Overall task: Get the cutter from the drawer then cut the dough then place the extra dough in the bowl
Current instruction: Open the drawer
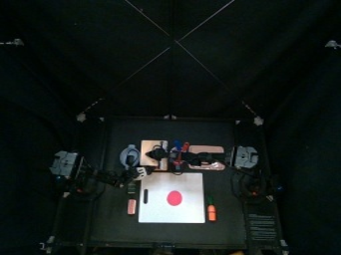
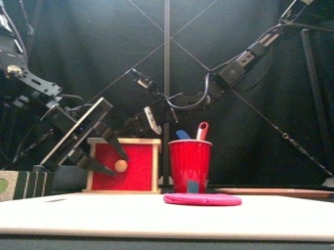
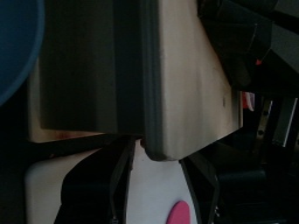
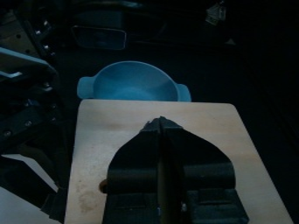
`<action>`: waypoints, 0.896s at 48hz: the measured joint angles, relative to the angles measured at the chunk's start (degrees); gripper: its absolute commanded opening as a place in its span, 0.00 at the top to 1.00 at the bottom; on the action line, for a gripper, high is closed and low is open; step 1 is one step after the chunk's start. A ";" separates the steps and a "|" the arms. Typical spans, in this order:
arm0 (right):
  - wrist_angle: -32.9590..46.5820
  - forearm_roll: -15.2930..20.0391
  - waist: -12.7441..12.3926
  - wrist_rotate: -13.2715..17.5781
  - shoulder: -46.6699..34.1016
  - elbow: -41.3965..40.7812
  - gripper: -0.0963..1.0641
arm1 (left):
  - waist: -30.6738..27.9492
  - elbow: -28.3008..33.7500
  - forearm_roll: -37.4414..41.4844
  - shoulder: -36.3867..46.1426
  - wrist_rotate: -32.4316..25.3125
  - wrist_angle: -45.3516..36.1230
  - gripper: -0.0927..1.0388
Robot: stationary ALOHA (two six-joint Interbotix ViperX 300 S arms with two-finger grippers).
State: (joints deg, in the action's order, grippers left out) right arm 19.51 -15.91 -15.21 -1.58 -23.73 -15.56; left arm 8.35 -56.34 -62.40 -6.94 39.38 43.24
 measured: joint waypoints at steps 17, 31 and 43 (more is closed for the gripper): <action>-0.09 0.00 0.18 0.18 0.00 0.00 0.77 | -0.26 0.70 0.09 -0.79 -0.26 0.53 0.32; 0.00 0.09 0.18 0.26 0.00 0.00 0.77 | -0.44 0.79 0.44 -0.70 -0.35 -0.88 0.43; -0.88 0.00 0.18 0.26 0.00 0.26 0.77 | 0.35 0.09 1.58 1.41 -0.53 -5.98 0.43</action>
State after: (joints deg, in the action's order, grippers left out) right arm 18.63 -15.91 -15.03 -1.32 -23.73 -15.29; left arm 8.70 -56.25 -60.82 -5.54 38.85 37.27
